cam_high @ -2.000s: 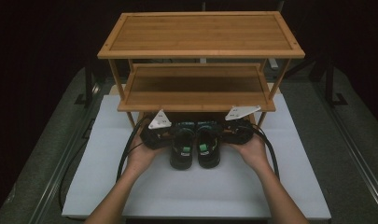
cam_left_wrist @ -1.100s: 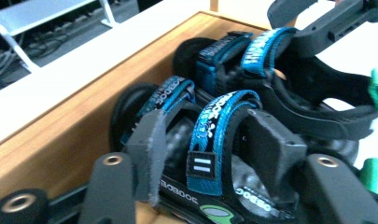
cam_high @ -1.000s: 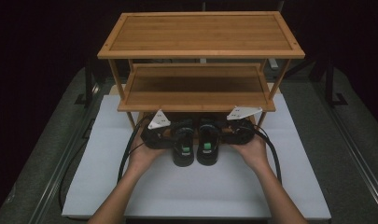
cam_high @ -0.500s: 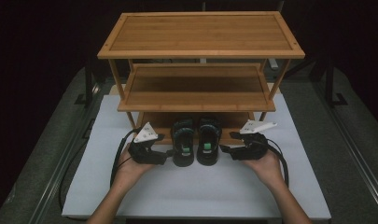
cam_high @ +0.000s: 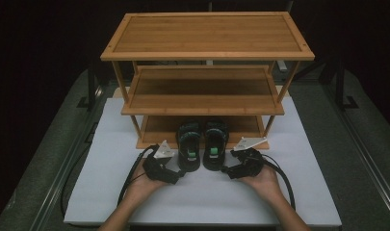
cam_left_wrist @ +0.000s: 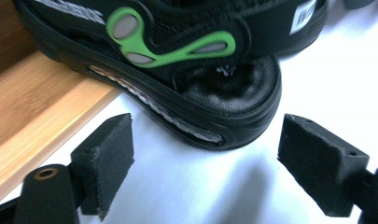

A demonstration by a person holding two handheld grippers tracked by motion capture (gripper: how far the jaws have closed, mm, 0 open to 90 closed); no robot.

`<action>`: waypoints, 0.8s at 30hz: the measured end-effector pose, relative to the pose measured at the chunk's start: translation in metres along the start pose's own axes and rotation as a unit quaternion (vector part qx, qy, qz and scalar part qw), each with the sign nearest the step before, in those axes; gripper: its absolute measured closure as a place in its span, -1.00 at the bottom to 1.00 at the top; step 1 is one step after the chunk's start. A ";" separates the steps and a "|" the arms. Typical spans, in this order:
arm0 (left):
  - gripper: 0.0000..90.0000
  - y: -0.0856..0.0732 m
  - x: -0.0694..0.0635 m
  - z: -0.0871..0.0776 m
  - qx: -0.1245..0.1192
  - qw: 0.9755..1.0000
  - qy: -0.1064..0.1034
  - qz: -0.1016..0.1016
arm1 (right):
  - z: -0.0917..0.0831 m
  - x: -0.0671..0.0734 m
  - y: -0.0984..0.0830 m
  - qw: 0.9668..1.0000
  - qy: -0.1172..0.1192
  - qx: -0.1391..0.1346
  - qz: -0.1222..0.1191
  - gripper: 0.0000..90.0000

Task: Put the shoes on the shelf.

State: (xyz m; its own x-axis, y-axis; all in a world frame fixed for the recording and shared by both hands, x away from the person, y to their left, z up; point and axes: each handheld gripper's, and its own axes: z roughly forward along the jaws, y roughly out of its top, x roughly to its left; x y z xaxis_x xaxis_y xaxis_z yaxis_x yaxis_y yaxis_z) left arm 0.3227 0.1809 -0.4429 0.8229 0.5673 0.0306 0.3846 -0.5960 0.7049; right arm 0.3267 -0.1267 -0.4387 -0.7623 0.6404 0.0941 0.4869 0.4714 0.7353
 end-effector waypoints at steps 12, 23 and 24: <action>-0.62 0.007 0.003 0.007 -0.011 1.000 -0.003 0.018 | 0.011 0.008 0.007 1.000 -0.006 -0.009 -0.019 -0.45; -0.49 0.027 0.032 0.008 -0.038 0.999 0.001 0.007 | 0.017 -0.007 0.024 0.999 -0.025 -0.034 -0.019 -0.30; -0.49 0.027 0.034 0.010 -0.040 0.999 -0.002 0.004 | 0.018 -0.007 0.025 0.999 -0.030 -0.034 -0.018 -0.29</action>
State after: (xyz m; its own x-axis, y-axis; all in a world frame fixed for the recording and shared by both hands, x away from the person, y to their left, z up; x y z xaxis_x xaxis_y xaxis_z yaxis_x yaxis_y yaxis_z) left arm 0.3654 0.1788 -0.4295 0.8272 0.5608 0.0344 0.3437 -0.5535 0.7586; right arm 0.3517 -0.1083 -0.4331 -0.7508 0.6599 0.0279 0.4277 0.4536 0.7819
